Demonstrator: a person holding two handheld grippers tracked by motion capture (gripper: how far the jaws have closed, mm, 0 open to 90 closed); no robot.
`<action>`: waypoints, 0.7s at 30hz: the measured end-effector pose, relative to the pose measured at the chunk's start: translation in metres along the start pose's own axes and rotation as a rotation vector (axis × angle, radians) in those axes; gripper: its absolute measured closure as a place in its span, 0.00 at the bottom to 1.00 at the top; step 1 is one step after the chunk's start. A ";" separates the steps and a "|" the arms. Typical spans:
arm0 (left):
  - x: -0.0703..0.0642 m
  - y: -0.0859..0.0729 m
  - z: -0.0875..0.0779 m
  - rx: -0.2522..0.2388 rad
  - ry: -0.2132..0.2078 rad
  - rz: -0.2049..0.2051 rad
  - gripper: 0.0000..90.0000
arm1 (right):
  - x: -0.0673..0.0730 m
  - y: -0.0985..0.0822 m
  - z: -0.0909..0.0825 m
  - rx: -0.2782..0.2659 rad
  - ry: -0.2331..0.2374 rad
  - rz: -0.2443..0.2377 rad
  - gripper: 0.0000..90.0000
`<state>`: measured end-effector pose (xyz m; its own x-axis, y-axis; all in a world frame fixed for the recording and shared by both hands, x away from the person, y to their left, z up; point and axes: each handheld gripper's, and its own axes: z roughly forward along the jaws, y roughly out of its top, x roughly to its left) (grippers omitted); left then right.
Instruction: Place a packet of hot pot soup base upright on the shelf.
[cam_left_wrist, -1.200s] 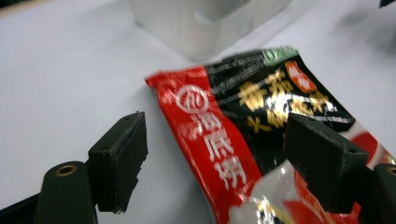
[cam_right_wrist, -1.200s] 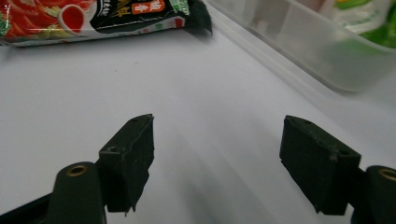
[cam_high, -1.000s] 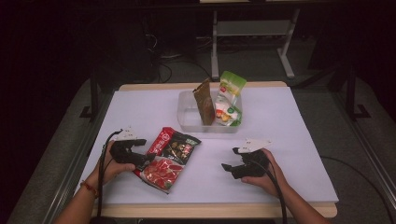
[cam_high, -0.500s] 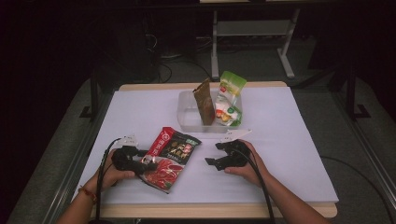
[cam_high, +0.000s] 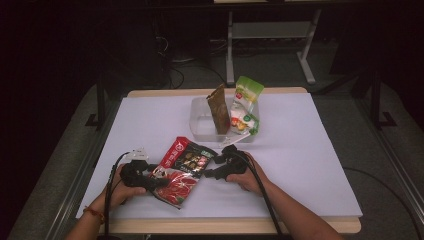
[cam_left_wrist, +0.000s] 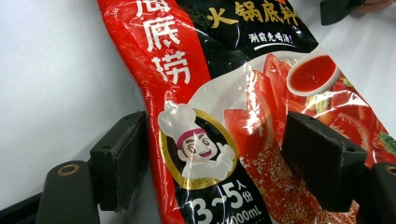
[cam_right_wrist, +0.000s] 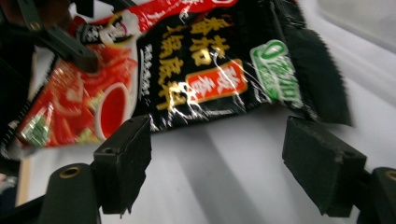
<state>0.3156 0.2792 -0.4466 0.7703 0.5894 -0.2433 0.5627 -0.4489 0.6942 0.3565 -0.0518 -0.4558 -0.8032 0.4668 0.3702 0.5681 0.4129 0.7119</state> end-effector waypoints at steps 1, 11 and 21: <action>-0.001 0.000 0.000 -0.001 0.001 -0.001 0.25 | 0.000 0.001 0.002 0.002 0.003 0.005 0.26; -0.008 0.000 0.003 0.002 0.016 0.000 0.24 | 0.003 0.004 0.013 -0.034 -0.014 0.063 0.34; -0.008 -0.001 0.002 0.001 0.003 -0.003 0.22 | 0.000 0.008 0.005 -0.111 -0.040 0.092 0.69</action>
<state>0.3096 0.2733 -0.4469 0.7676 0.5929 -0.2434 0.5655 -0.4480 0.6924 0.3620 -0.0449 -0.4533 -0.7399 0.5301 0.4142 0.6135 0.2793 0.7386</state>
